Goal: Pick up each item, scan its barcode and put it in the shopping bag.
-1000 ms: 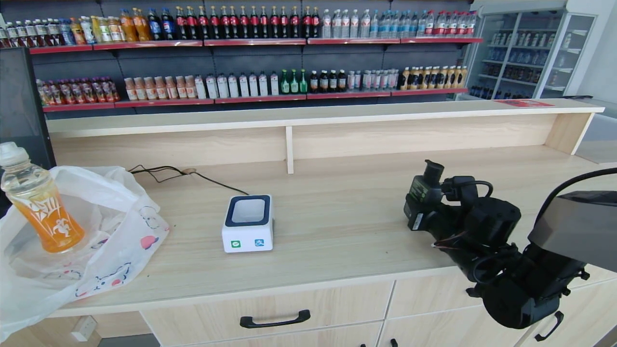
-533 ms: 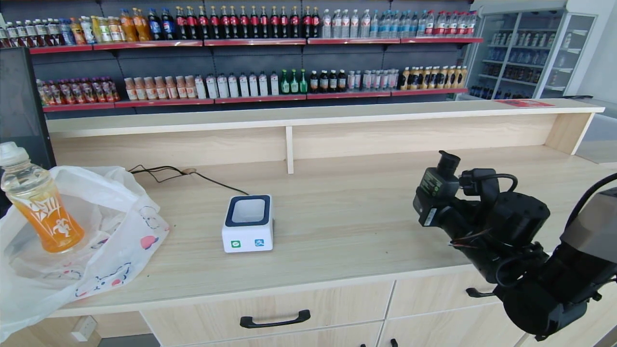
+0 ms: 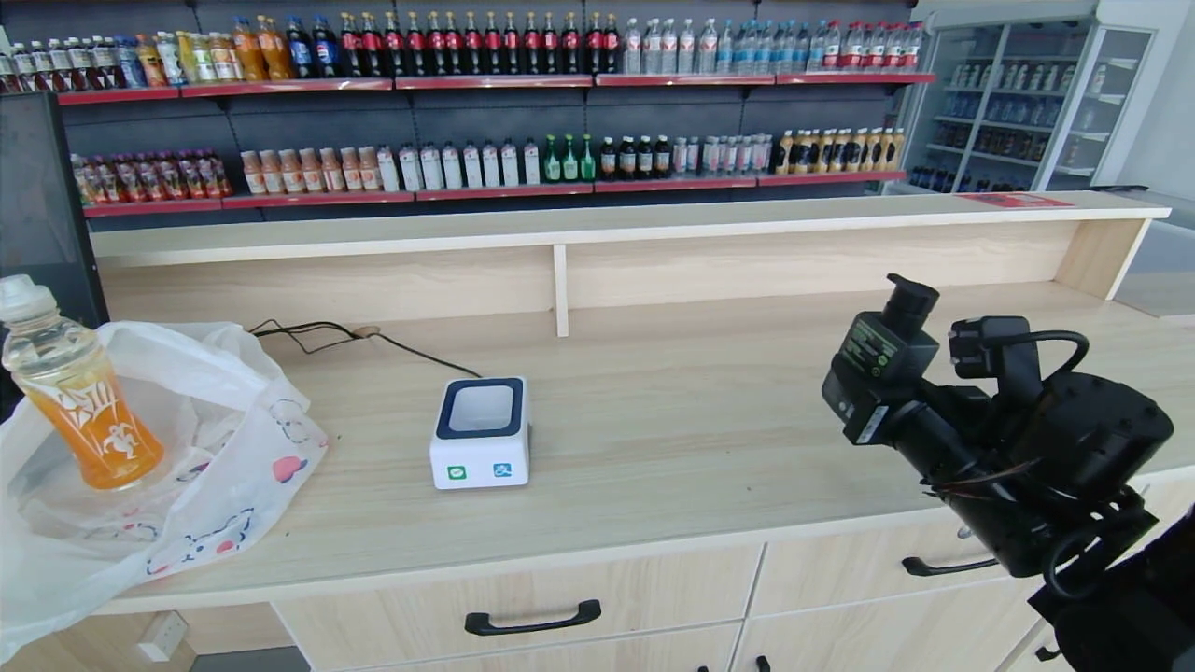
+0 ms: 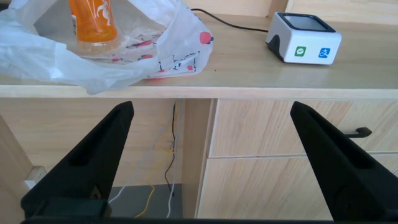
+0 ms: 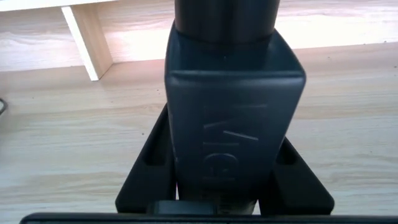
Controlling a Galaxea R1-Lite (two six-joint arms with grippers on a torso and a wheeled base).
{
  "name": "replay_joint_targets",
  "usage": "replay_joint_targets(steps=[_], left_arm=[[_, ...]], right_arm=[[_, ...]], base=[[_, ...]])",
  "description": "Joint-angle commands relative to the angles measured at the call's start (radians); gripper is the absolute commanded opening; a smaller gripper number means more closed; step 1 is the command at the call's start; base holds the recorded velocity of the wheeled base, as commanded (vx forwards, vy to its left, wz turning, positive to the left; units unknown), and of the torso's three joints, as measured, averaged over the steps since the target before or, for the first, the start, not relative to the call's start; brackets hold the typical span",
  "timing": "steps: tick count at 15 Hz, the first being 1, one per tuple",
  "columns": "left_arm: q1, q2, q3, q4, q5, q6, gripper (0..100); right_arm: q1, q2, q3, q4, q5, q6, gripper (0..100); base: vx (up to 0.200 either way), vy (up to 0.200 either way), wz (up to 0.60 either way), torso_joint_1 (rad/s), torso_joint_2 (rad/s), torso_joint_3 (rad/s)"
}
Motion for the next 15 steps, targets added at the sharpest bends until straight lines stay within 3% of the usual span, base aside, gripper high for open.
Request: replay_joint_targets(steps=[1,5,8,13,15], left_arm=[[0.0,0.0,0.0,-0.001,0.0,-0.001,100],[0.0,0.0,0.0,-0.001,0.0,-0.001,100],[0.0,0.0,0.0,-0.001,0.0,0.001,100],[0.0,0.0,0.0,-0.001,0.0,-0.001,100],[0.0,0.0,0.0,-0.001,0.0,-0.001,100]], right_arm=[[0.078,-0.076,0.041,-0.001,0.0,-0.001,0],[0.287,-0.157,0.061,-0.001,0.0,0.02,0],[0.394,-0.186,0.049,-0.001,0.007,0.022,0],[0.509,-0.216,0.015,-0.001,0.052,0.118,0],[0.536,-0.213,-0.019,-0.001,0.133,0.171,0]], base=[[0.0,0.0,0.0,0.0,0.0,0.0],[0.0,0.0,0.0,0.0,0.0,0.0],[0.0,0.0,0.0,0.0,0.0,0.0],[0.0,0.0,0.0,0.0,0.0,0.0],[0.0,0.0,0.0,0.0,0.0,0.0]])
